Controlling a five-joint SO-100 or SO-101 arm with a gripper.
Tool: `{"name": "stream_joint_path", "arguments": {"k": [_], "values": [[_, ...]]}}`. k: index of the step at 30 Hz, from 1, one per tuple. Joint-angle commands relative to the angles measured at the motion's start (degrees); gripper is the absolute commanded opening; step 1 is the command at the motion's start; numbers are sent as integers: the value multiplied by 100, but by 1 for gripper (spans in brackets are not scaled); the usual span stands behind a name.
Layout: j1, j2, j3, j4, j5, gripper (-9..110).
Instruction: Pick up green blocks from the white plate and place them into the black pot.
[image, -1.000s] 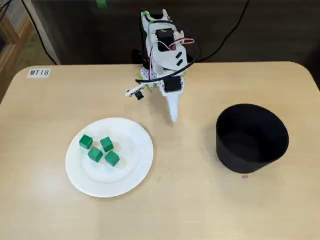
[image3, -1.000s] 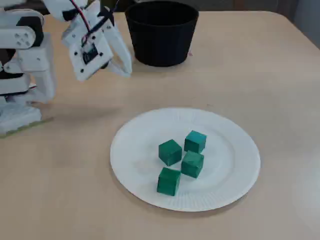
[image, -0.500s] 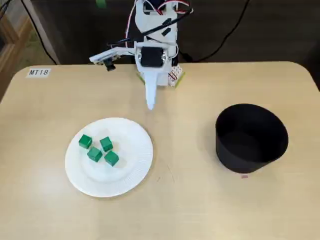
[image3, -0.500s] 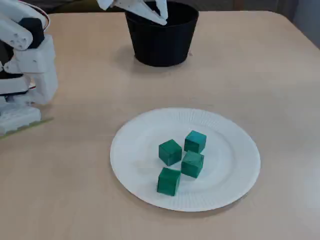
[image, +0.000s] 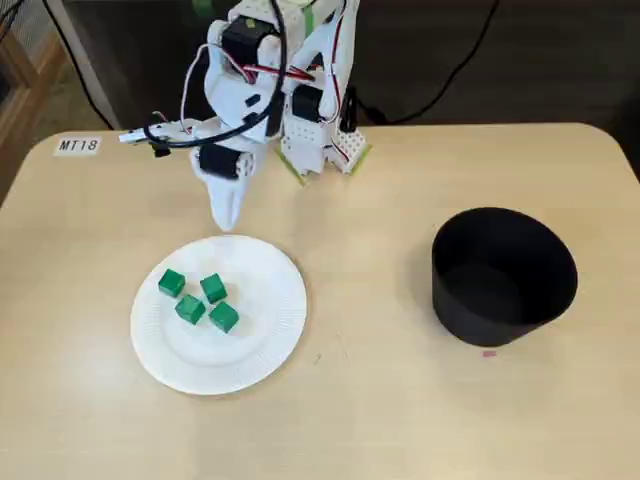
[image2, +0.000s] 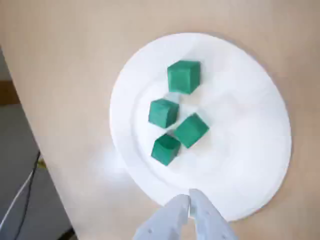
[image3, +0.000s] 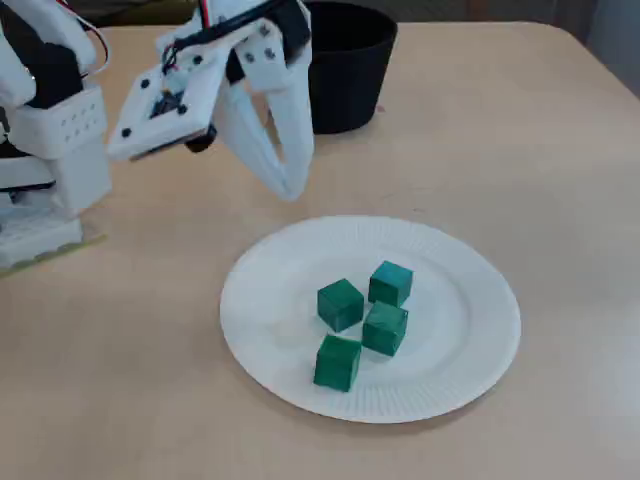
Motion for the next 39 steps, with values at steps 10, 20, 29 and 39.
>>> {"name": "stream_joint_path", "arguments": {"k": [10, 20, 29, 39], "values": [[457, -1371, -861, 53, -378, 8], [589, -2083, -1125, 141, -475, 28], [615, -3454, -2487, 431, -545, 28], [765, -4342, -2997, 448, -483, 28]]}}
